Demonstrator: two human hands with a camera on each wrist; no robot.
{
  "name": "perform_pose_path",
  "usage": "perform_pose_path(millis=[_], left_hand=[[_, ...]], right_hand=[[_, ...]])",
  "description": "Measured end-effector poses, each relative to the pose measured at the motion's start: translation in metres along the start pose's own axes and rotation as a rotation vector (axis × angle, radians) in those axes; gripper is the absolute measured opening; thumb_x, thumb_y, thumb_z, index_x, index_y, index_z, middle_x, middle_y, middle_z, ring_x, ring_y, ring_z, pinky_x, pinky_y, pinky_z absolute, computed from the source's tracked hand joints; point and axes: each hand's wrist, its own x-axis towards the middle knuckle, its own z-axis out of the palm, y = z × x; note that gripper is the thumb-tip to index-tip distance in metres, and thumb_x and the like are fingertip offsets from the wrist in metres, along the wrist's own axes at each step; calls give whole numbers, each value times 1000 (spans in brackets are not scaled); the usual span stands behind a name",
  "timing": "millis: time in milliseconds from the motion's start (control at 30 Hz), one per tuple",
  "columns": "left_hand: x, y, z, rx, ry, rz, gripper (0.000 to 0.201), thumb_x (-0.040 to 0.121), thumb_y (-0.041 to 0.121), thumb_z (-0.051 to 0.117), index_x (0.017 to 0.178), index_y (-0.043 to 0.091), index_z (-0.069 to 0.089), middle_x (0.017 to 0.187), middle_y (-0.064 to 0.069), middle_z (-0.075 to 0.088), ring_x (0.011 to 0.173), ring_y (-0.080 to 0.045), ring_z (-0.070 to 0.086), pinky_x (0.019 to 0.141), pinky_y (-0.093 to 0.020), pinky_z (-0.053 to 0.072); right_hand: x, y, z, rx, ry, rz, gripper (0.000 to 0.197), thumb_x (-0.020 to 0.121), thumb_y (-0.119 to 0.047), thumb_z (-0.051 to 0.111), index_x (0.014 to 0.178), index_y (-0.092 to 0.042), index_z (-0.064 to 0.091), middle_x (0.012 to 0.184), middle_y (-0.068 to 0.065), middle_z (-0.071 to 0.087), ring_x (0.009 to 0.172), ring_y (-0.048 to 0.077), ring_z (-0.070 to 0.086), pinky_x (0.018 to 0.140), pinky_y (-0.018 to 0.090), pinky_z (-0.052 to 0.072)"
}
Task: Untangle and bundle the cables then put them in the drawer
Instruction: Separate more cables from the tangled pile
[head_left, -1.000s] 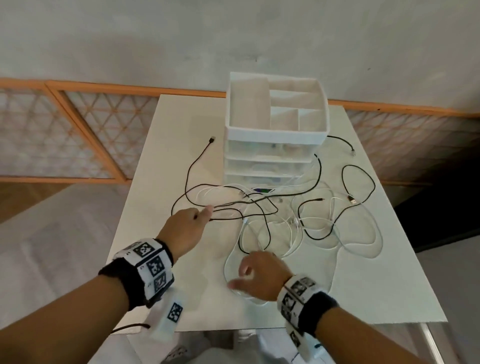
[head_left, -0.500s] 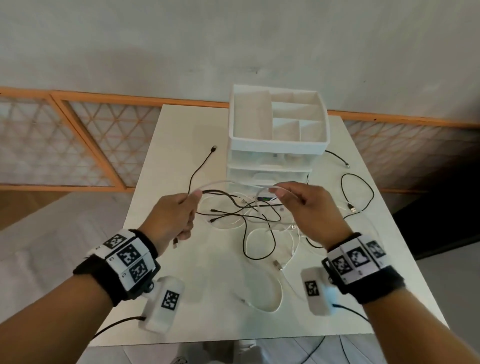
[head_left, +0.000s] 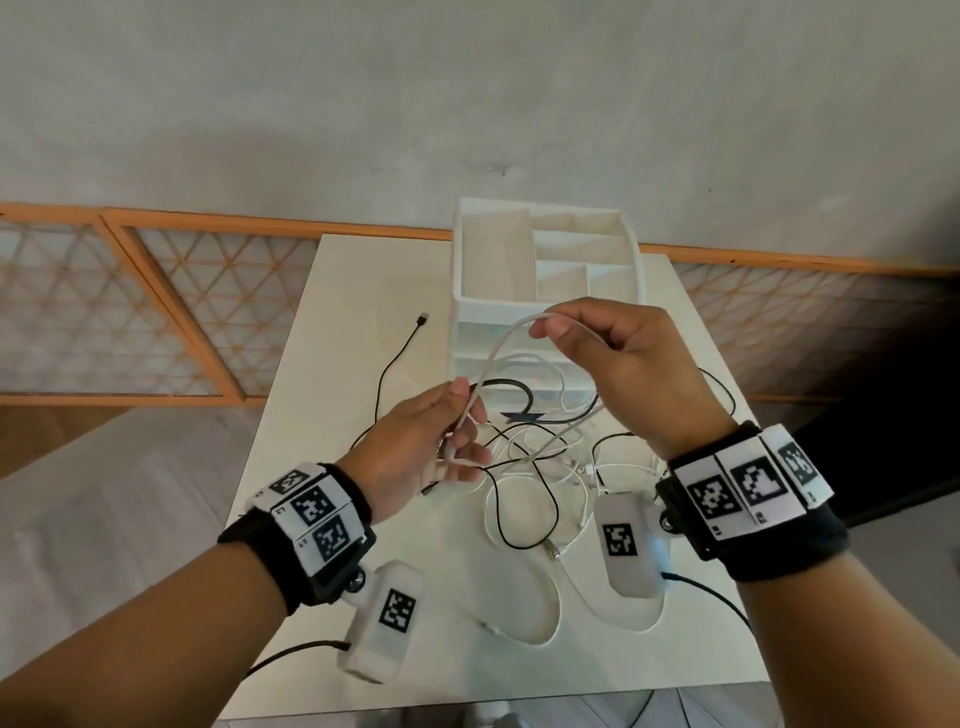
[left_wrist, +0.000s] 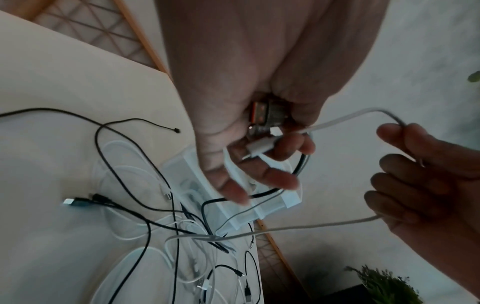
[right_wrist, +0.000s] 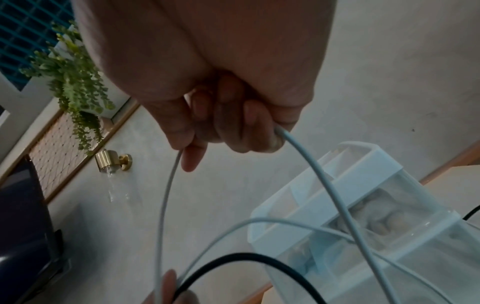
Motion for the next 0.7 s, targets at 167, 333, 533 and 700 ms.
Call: perform_pose_path(millis=[167,333,533,700], left_hand=[[-5,5,-3,35,-43,-13,36,101,45,42,88,13,53,66,-2,49,52,-16,45,42,-24,33],[-9,19,-3,15,31,80,39,88,53,53,69,19,48,62,3,23,50,-12,14,39,-22,14],[-22,75,-11,-87,140,345,37,85,36,64,55,24,46,49,8,23,41,-9,15,40,-22,13],[-12,47,-26,285,317,196,45,86,47,69,58,21,45,56,3,32,52,-14,29,49,-28,27]], right_hand=[[0,0,-3,1,55,-6,18,99,-21,60,92,-19,77,70,3,69,58,24,51,59,17,39],[-1,18,-5,65,99,20,26,93,-19,69,68,-12,65,54,0,47,52,12,37,54,21,34],[-27,132,3,-667,-293,666,34,94,-45,58,88,-18,77,85,0,69,80,18,65,70,26,45],[3,99,-18,-89,-7,736,32,104,-29,49,84,-10,66,77,11,77,48,17,63,49,26,50]])
